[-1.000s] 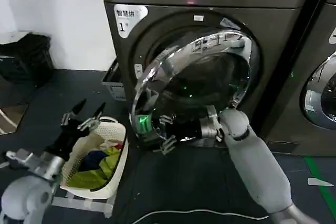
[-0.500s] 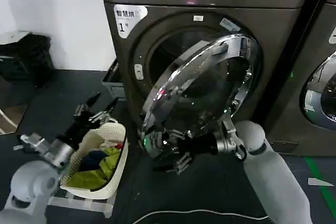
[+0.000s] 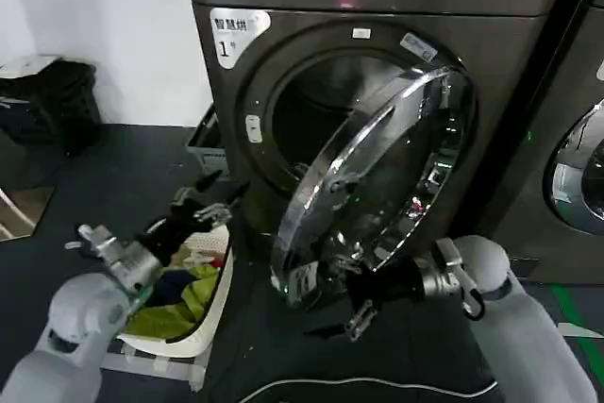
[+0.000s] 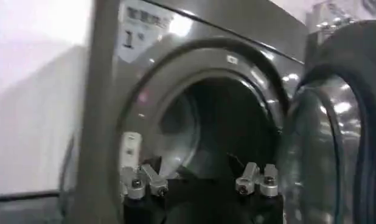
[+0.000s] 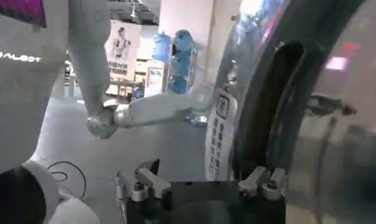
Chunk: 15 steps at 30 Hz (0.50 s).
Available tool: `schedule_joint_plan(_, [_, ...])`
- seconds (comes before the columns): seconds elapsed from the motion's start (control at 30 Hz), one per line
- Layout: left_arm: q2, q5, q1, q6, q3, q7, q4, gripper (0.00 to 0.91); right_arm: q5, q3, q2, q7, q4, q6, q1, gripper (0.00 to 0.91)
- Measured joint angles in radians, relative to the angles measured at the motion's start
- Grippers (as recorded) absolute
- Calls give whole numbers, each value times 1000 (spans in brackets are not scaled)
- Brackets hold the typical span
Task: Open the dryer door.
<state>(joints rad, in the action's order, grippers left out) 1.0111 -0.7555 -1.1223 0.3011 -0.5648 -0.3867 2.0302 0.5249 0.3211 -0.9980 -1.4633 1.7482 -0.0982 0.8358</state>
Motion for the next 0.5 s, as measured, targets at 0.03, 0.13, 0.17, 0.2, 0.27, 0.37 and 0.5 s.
schedule_joint_plan(0.03, [-6,-10,7,4,14,-7,-5,907,4,10,6,0,-4,2,5,907])
schedule_joint_plan(0.13, [-23,-15,26,4,58,-19,-20,907,18,45,21,1,-20,13,22,907])
schedule_joint_plan(0.17, [-28,-15,32,3,73,-24,-23,907,19,56,26,1,-27,18,27,907])
schedule_joint_plan(0.2, [-33,-15,38,2,88,-28,-27,907,19,71,33,1,-35,22,32,907])
schedule_joint_plan(0.27, [-42,-14,51,-1,121,-40,-31,907,20,98,40,1,-48,25,43,907])
schedule_joint_plan(0.37, [-43,-13,72,-4,166,-48,-39,907,21,145,38,1,-68,30,59,907])
schedule_joint_plan(0.5, [-39,-9,99,-20,222,-61,-53,907,30,233,32,1,-94,46,84,907])
